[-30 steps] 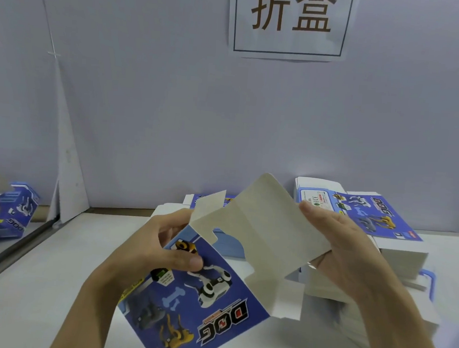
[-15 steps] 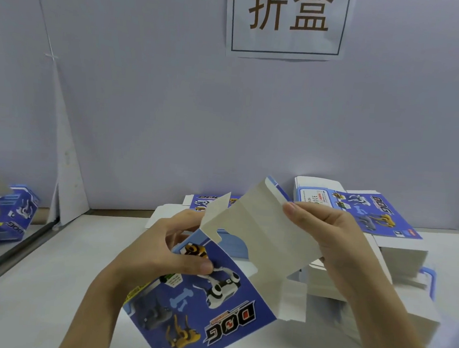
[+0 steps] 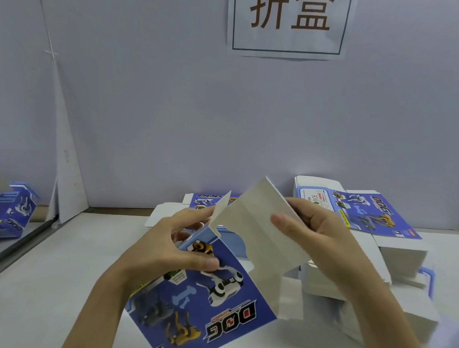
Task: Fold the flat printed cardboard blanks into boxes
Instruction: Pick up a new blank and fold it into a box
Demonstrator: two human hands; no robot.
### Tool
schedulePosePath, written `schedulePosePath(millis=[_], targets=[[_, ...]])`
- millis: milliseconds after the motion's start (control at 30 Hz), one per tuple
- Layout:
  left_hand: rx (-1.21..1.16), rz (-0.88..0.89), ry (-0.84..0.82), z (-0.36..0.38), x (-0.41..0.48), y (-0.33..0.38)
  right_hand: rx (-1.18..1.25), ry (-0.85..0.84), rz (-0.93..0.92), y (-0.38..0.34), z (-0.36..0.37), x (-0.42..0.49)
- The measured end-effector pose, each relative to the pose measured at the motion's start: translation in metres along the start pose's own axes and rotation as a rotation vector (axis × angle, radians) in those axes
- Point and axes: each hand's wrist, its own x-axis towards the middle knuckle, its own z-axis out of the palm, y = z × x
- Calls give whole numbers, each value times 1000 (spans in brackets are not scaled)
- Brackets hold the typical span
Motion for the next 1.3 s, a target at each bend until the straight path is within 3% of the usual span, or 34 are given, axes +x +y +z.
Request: schedulePosePath(millis=[167, 300, 433, 467, 567, 633, 667, 733, 800, 867, 967, 1067, 1200, 1267, 1300], targets=[[24, -79, -112, -5, -1, -2, 65, 182, -25, 10, -5, 4], [53, -282, -240, -36, -15, -8, 146, 244, 26, 15, -13, 6], [43, -272, -98, -60, -26, -18, 292, 314, 75, 23, -5, 10], [23, -233, -39, -66, -28, -20, 428, 327, 80, 26, -1, 12], [-107, -121, 121, -77, -35, -24, 1144, 324, 183, 33, 13, 20], [-258, -96, 238, -81, -35, -29, 1227, 367, 258, 43, 32, 30], [-333, -111, 295, -82, -33, -33, 1072, 368, 271, 49, 46, 36], [-433, -203, 371, -84, -30, -39, 380, 290, 202, 68, 76, 50], [-482, -331, 415, -81, -29, -42, -456, -35, 54, 102, 96, 64], [-489, -474, 382, -76, -32, -42, -953, -256, 44, 132, 106, 75], [-493, -636, 308, -78, -44, -37, -1048, -361, 84, 148, 113, 75], [-615, -591, 528, -114, -55, -32, -1135, -348, 61, 154, 114, 75], [-870, -135, 1079, -190, -50, -14, -1136, -363, 20, 154, 116, 74], [-937, 119, 1112, -213, -39, -2, -1137, -366, 23, 154, 115, 74], [-955, 157, 1063, -214, -32, 0, -1137, -367, 32, 153, 115, 74]])
